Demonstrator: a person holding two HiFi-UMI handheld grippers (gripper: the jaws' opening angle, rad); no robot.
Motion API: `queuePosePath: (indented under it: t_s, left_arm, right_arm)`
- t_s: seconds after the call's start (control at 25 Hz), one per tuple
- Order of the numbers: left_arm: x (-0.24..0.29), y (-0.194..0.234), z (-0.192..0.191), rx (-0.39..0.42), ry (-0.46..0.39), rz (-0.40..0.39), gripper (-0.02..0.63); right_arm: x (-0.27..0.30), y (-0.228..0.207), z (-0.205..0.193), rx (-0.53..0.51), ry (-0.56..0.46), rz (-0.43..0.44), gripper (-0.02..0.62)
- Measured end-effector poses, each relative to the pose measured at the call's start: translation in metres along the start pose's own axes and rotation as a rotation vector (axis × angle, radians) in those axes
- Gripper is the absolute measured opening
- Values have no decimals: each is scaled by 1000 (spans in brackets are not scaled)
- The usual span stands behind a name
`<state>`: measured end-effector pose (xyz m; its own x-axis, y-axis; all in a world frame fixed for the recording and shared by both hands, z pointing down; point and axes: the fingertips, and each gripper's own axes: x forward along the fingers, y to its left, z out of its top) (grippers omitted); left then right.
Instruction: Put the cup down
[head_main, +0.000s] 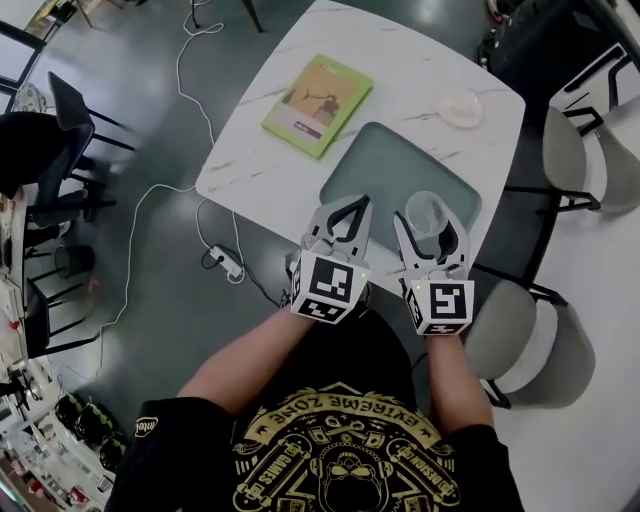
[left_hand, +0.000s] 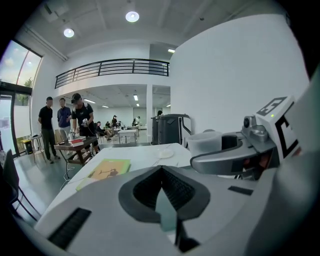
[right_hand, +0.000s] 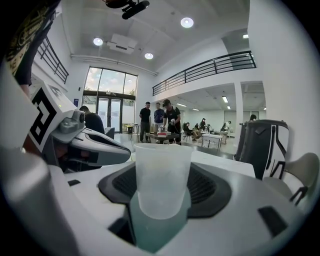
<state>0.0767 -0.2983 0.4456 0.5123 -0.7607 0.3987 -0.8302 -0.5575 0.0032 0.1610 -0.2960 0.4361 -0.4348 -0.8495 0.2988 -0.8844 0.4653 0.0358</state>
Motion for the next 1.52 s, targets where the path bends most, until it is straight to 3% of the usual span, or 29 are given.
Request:
queuePosePath:
  t_s: [0.44,1.52]
  left_arm:
    - [27,14,-24,-9,67,41,3]
    - [64,-3,-64,-7,165,-18,3]
  right_arm:
    - [30,-17,-32,29,39,-9,281]
    - [44,-27,-116,84,220,-64,281]
